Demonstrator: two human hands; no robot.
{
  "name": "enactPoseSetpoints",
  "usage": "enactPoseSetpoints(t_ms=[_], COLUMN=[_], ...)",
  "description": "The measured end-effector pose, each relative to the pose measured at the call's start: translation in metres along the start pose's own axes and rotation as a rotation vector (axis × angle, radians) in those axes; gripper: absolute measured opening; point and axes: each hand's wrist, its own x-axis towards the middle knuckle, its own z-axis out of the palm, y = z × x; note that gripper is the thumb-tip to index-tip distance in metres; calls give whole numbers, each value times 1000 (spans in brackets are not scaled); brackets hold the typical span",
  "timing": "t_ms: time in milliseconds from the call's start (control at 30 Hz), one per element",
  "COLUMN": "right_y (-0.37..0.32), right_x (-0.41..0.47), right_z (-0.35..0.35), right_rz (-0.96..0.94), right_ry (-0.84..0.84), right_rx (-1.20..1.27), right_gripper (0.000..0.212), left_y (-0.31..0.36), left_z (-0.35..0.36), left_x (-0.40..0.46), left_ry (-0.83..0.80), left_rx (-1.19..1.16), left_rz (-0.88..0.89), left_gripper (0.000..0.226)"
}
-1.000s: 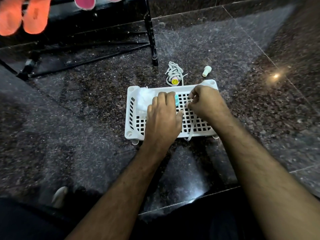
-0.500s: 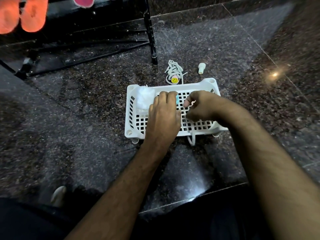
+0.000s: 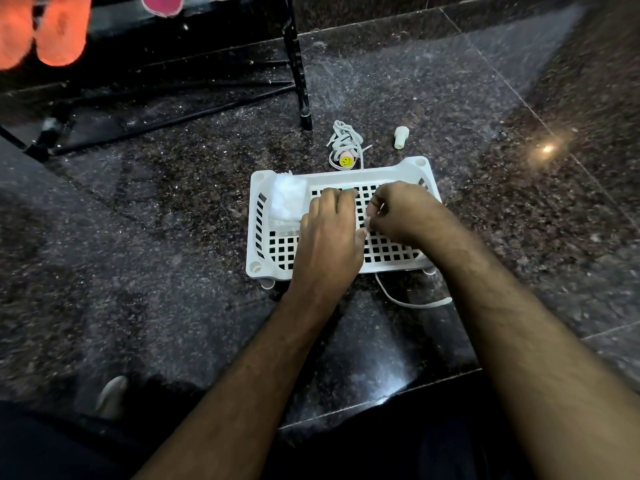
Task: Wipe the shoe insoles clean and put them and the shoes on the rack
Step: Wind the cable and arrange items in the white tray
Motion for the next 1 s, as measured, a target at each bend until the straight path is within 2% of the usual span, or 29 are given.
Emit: enactPoseSetpoints(t_ms=[67, 200, 333, 400, 700, 767, 833, 933, 1000], right_y=[2, 4, -1, -6, -22, -21, -20, -21, -20], right_x=[2, 3, 2, 0, -6, -5, -2, -1, -1], right_z=[2, 4, 3, 5, 16, 17, 18, 14, 10], right_rz=[-1, -30, -59, -87, -108, -108, -125, -145, -151], right_ry=[88, 102, 30, -24, -79, -67, -18, 116, 232], right_rx=[-3, -3, -90, -111, -148, -155, -148, -63, 1], right_gripper=[4, 15, 50, 59, 64, 60, 43, 12, 9], left_y=[0, -7, -18, -26, -40, -35, -30, -28, -30], left_z=[2, 4, 4, 2, -12, -12, -13, -12, -12], left_x=[-2, -2, 1, 3, 9, 9, 9, 10, 12], left_ry=[-2, -16, -25, -23, 18, 40, 56, 91, 126], left_rx=[18, 75, 102, 108, 75, 67, 77, 88, 80], left_rz=[3, 48, 70, 53, 25, 48, 54, 43, 30], left_gripper=[55, 59, 60, 61, 57, 56, 54, 47, 39])
